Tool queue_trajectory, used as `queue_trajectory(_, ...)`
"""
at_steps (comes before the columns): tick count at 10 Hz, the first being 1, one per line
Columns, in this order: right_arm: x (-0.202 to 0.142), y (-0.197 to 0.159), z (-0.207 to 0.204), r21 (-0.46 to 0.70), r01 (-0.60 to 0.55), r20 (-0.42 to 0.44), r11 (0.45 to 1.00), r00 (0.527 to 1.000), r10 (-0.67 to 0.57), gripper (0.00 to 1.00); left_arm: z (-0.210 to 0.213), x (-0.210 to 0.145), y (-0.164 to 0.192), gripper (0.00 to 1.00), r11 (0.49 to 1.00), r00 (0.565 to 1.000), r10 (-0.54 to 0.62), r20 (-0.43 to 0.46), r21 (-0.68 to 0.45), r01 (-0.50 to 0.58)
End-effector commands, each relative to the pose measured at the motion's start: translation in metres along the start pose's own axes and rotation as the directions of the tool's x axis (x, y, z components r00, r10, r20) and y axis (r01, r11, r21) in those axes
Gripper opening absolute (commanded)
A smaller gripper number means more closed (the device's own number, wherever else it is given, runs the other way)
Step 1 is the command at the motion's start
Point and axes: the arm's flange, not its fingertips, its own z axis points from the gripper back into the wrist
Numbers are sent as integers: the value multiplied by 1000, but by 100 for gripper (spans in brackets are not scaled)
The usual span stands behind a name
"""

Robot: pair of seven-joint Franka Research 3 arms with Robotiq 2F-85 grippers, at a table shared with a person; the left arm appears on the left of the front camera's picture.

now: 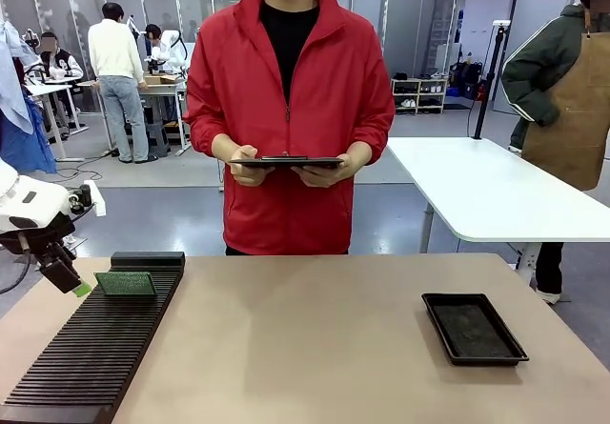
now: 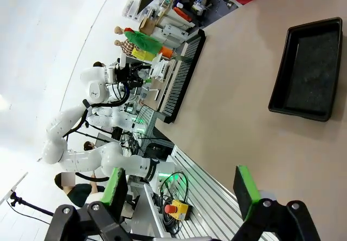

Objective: Inspect the PCB.
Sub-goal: Pick up the Blank PCB and present it to the human.

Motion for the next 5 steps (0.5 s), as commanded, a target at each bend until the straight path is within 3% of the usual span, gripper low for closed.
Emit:
queue_trajectory(1, 1, 1, 0, 9, -7, 6, 1000, 1000, 7, 100, -15, 0, 19, 100, 975, 981, -185, -61, 115, 191)
queue_trajectory(3, 1, 1, 0, 9, -7, 6, 1000, 1000, 7, 100, -30, -4, 45, 100, 949, 945, -307, -113, 44, 313)
queue_trajectory(5, 1, 1, 0, 9, -7, 6, 1000, 1000, 7, 100, -42, -2, 59, 100, 885, 881, -464, -90, 1, 466)
